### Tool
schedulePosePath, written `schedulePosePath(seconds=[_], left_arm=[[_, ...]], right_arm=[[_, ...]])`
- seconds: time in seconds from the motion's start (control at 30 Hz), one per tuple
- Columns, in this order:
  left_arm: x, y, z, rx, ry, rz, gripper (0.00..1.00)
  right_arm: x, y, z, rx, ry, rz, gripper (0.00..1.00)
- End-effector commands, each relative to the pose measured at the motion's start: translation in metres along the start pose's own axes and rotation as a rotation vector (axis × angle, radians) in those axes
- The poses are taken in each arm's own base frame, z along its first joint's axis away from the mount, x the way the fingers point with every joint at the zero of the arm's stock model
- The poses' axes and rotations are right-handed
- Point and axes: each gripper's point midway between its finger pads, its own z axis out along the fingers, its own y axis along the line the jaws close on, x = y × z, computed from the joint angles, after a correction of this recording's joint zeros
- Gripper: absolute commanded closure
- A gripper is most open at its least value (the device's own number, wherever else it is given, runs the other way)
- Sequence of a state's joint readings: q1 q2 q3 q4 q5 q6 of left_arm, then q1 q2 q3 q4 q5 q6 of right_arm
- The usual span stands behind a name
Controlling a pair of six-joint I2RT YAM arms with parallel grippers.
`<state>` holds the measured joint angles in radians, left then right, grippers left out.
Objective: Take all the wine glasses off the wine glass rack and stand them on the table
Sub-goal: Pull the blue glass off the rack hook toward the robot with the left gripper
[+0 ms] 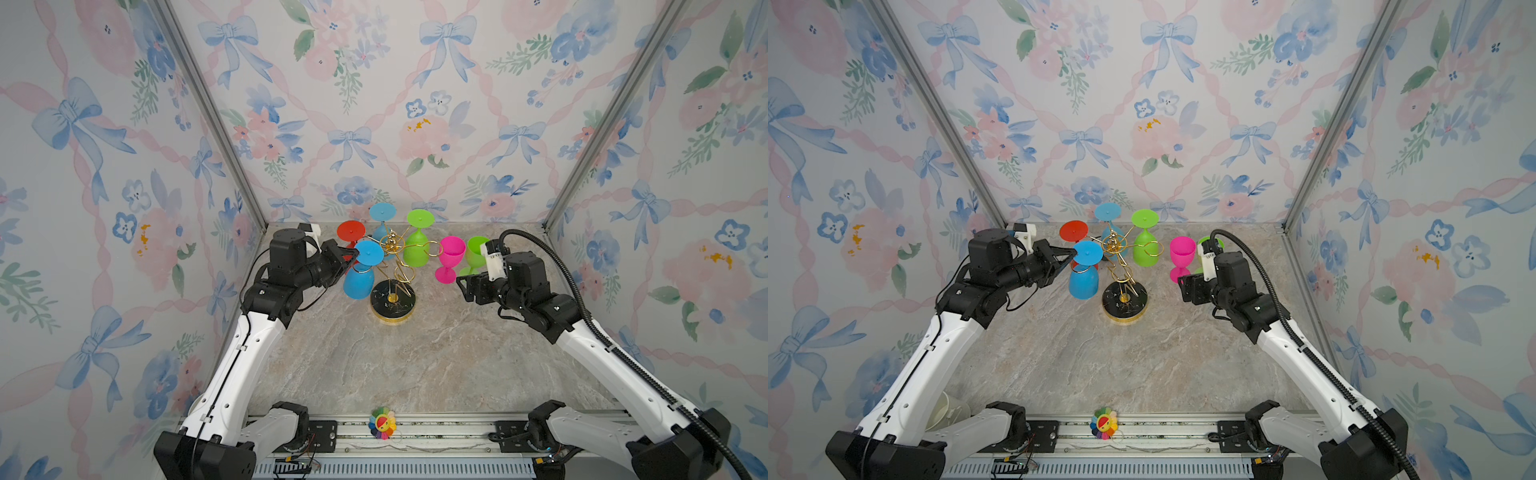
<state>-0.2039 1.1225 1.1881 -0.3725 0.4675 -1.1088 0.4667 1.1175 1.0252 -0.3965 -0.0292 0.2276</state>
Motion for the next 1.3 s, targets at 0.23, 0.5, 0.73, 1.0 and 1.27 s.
schedulePosePath(seconds=[0.23, 0.5, 0.73, 1.0, 1.27], left_arm=[[-0.013, -0.008, 0.0, -0.005, -0.046, 0.024, 1.0], [-0.017, -0.002, -0.001, -0.028, -0.077, 0.031, 1.0], [-0.024, 0.009, -0.014, -0.046, -0.126, 0.035, 1.0], [-0.037, 0.021, -0.031, -0.053, -0.174, 0.026, 1.0], [-0.04, 0.043, -0.054, -0.053, -0.202, 0.006, 1.0]], right_arm=[[0.003, 0.001, -0.005, 0.005, -0.016, 0.004, 0.17], [0.003, 0.0, -0.009, 0.01, -0.02, 0.002, 0.17], [0.001, -0.002, -0.011, 0.016, -0.029, 0.002, 0.17], [-0.001, 0.002, -0.006, 0.001, -0.03, 0.016, 0.17], [0.001, 0.004, -0.004, -0.001, -0.021, 0.011, 0.17]])
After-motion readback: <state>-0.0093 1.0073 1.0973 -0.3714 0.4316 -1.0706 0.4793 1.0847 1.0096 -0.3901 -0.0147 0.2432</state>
